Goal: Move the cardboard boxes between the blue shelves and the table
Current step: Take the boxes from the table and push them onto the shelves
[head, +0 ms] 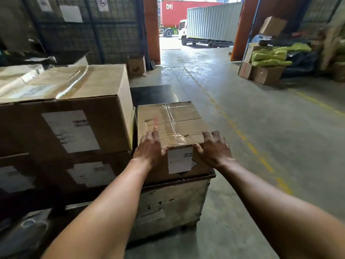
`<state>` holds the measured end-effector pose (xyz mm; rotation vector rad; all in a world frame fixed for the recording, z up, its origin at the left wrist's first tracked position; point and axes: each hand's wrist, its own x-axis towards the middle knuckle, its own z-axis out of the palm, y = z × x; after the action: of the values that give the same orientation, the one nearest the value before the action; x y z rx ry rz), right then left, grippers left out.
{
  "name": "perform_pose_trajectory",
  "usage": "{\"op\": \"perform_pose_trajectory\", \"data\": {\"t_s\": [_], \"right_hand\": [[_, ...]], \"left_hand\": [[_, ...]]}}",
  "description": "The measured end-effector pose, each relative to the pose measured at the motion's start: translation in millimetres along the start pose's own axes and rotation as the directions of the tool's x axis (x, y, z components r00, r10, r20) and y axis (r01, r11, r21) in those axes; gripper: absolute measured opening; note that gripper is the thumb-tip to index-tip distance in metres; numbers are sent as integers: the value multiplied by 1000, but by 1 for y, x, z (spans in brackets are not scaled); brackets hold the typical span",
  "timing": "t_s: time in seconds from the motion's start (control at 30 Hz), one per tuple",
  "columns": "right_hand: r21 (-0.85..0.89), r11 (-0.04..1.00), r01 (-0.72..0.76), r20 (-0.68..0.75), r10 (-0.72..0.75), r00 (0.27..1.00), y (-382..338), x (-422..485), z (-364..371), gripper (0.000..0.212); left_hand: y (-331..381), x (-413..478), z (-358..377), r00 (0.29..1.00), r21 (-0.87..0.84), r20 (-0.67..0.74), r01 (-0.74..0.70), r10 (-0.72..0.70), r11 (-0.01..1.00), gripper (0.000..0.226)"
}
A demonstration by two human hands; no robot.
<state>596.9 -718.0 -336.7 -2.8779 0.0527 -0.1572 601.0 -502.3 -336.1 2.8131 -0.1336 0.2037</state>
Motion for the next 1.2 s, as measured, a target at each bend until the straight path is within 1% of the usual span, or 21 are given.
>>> {"op": "perform_pose_trajectory", "data": {"t_s": [0.07, 0.13, 0.17, 0.23, 0.3, 0.37, 0.47, 0.57, 0.6, 0.63, 0.67, 0.77, 0.93, 1.07, 1.2], "right_hand": [[10, 1000, 9, 35, -10, 999, 12, 9, 17, 73], [30, 999, 23, 85, -25, 996, 20, 14, 33, 82], [48, 998, 30, 106, -35, 994, 23, 15, 42, 86], [84, 996, 40, 105, -49, 993, 27, 14, 55, 93], [126, 991, 46, 56, -53, 997, 30, 12, 64, 97], [192, 980, 44, 21, -49, 999, 32, 15, 71, 98], [297, 955, 23, 0, -24, 1000, 34, 20, 85, 106], [338, 941, 23, -49, -7, 999, 32, 23, 102, 122], [336, 942, 26, -72, -2, 997, 32, 25, 108, 127], [330, 943, 35, -103, -1, 995, 33, 27, 113, 130], [323, 945, 51, -134, -7, 991, 34, 28, 118, 133], [325, 940, 107, -215, -37, 976, 39, 33, 130, 134], [396, 911, 118, -314, 13, 949, 35, 36, 142, 127], [389, 909, 147, -362, 5, 932, 38, 34, 145, 127], [424, 894, 145, -356, 18, 934, 36, 32, 140, 125]], "left_hand": [[-4, 2, 18, 997, 10, 17, 74, -74, 997, 95], [-10, 0, 32, 987, 52, 42, 151, -153, 987, 102], [-12, -2, 38, 984, 95, 43, 167, -172, 981, 104], [-15, -6, 47, 989, 193, 2, 145, -148, 970, 106], [-18, -9, 55, 988, 214, -84, 146, -131, 966, 105], [-21, -10, 60, 975, 130, -134, 195, -178, 972, 103], [-23, -14, 68, 946, -67, -126, 291, -298, 954, 99], [-21, -17, 78, 919, -331, -37, 360, -393, 872, 106], [-19, -18, 83, 912, -399, -9, 373, -410, 838, 110], [-18, -17, 88, 909, -448, -10, 369, -417, 814, 114], [-17, -16, 94, 908, -474, -40, 349, -416, 808, 118], [-17, -11, 110, 888, -468, -167, 310, -428, 828, 125], [-17, -2, 128, 835, -483, -300, 284, -462, 828, 123], [-16, -2, 129, 822, -497, -303, 295, -482, 816, 120], [-13, -4, 124, 818, -548, -288, 286, -499, 786, 120]]}}
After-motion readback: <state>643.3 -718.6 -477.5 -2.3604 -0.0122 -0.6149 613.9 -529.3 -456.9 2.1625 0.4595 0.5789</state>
